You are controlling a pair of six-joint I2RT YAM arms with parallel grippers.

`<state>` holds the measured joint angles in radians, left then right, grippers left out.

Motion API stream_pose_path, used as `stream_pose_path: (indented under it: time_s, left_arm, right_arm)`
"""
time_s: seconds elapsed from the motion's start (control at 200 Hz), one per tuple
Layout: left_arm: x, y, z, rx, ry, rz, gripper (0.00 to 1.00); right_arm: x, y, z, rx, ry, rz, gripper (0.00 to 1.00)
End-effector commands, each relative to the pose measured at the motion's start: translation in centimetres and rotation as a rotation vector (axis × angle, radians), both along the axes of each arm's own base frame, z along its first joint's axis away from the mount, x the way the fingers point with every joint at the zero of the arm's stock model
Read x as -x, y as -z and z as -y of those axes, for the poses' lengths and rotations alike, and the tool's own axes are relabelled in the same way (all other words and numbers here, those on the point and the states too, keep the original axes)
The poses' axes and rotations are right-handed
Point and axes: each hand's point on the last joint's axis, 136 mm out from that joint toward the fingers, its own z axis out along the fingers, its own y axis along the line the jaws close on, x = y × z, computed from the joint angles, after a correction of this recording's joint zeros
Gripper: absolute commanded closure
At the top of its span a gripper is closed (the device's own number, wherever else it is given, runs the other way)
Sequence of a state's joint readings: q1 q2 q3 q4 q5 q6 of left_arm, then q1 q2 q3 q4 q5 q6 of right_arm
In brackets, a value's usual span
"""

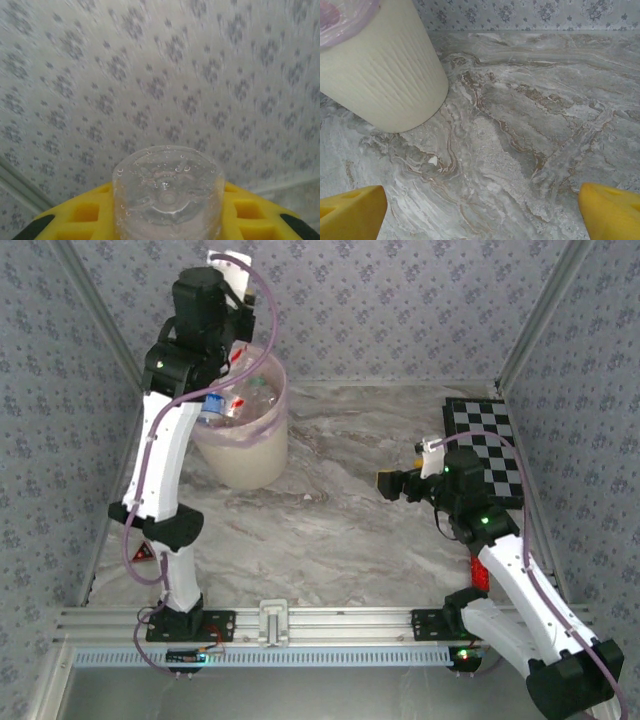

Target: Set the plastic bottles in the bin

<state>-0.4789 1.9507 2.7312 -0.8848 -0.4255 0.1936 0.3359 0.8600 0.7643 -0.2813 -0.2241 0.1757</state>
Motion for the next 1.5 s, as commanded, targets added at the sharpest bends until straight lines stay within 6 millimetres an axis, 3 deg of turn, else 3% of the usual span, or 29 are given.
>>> stream_pose_path:
  time_s: [0.0, 0.175, 0.38, 0.76, 0.88, 1.01, 1.134, 1.344, 1.494]
  left_arm:
    - [0.0, 5.6, -0.3, -0.13, -0.019, -0.193, 1.0]
    - [-1.7, 10.3, 0.4, -0.17, -0.018, -0.307, 0.97]
    - [-2.3, 15.0, 0.8, -0.07, 0.045, -0.483, 0.78]
    - [-4.1, 20.9, 0.0, -0.054, 0.02, -0.627, 0.52]
    - [-4.6, 21.7, 0.2, -0.039, 0.037, -0.636, 0.33]
    - [-4.7, 21.1, 1.0, -0.012, 0.08, -0.618, 0.24]
    - [-4.2, 18.8, 1.8, 0.035, 0.135, -0.567, 0.17]
    - [-2.0, 12.0, 2.4, 0.113, 0.212, -0.418, 0.02]
    - [0.5, 6.6, 0.7, 0.134, 0.186, -0.284, 0.01]
  right_arm:
    - [-0.3, -0.2, -0.3, -0.004, -0.012, 0.0, 0.0]
    - [-0.5, -0.4, -0.4, -0.003, -0.013, 0.001, 0.0]
    - [-0.7, 0.4, -0.2, 0.01, 0.0, -0.018, 0.0]
    - [-0.9, 0.9, -0.3, 0.021, 0.004, -0.032, 0.0]
    - [-0.9, 1.1, -0.1, 0.03, 0.009, -0.036, 0.0]
    - [-0.8, 1.2, -0.1, 0.033, 0.009, -0.041, 0.0]
    - [-0.9, 1.3, -0.1, 0.033, 0.011, -0.042, 0.0]
    - [-1.2, 1.6, -0.2, 0.037, 0.009, -0.049, 0.0]
    - [-1.4, 1.8, -0.4, 0.035, 0.006, -0.056, 0.0]
